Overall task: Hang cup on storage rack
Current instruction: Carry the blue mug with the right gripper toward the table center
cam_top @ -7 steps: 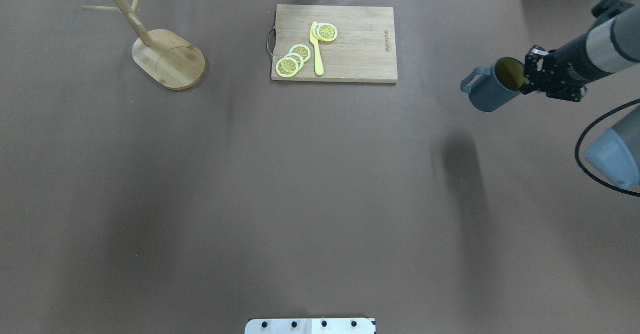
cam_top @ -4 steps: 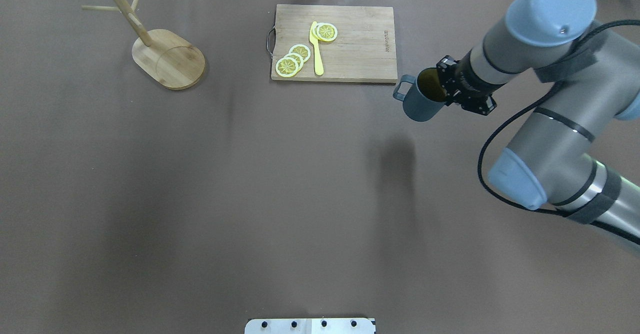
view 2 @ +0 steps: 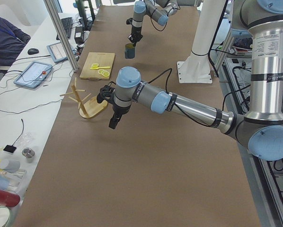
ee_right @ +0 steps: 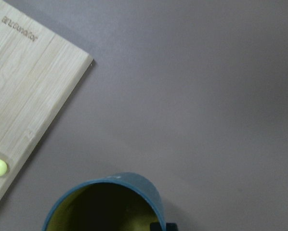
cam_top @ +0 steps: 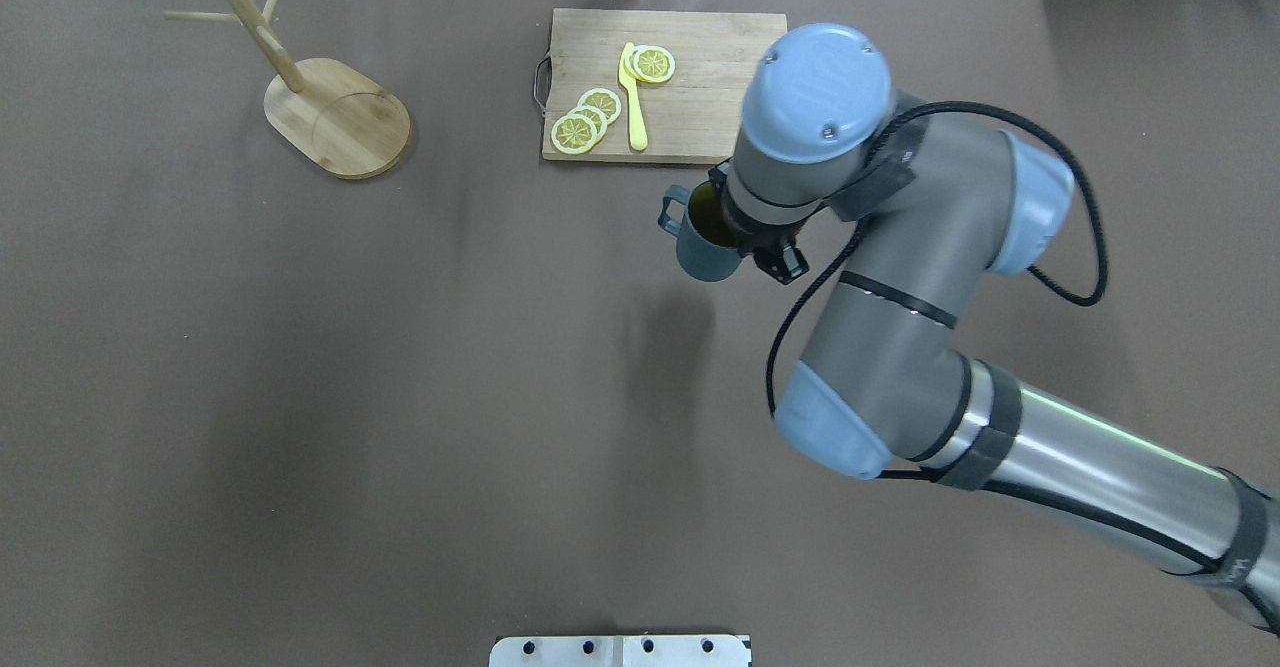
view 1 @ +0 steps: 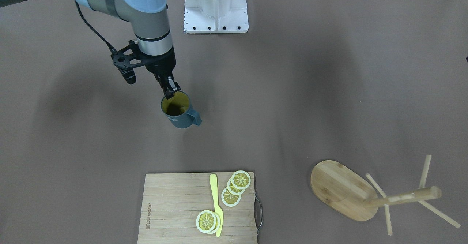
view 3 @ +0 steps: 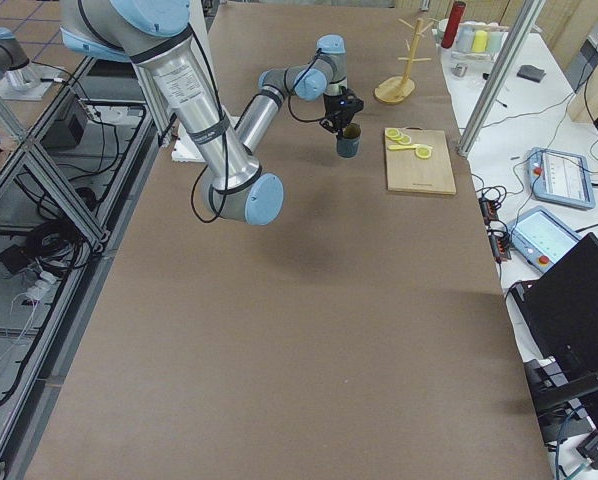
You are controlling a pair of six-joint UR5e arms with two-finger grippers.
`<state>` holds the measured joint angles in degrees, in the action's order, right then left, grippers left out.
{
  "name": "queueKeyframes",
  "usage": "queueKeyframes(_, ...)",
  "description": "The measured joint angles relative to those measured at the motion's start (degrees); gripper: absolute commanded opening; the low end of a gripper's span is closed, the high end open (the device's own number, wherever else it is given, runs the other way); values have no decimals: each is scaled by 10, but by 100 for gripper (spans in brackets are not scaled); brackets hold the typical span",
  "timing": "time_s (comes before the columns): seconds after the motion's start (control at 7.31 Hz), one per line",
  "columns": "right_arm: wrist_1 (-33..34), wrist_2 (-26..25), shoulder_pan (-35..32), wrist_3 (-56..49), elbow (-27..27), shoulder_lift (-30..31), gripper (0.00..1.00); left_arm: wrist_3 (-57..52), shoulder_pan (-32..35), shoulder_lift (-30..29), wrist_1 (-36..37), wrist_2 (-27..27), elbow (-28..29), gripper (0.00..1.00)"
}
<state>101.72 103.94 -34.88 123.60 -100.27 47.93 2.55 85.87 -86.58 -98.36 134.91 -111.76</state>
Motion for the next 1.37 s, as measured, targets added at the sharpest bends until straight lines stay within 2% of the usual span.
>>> queueKeyframes(0.55, 7, -39, 52, 71, 156, -129, 0, 0, 0, -1, 0, 0, 5, 99)
queueKeyframes(0.96, 8, -41, 73, 81, 193, -152, 0, -1, 0, -2, 0, 0, 9, 99)
queueKeyframes(1.09, 8, -41, 76, 80, 203, -156, 27, -1, 0, -3, -1, 0, 10, 99)
queueKeyframes(1.23, 8, -41, 76, 71, 207, -159, 99, -1, 0, -3, -1, 0, 11, 99)
queueKeyframes(1.37, 10, -43, 76, 52, 208, -161, 100, -1, 0, -3, 0, 0, 11, 99)
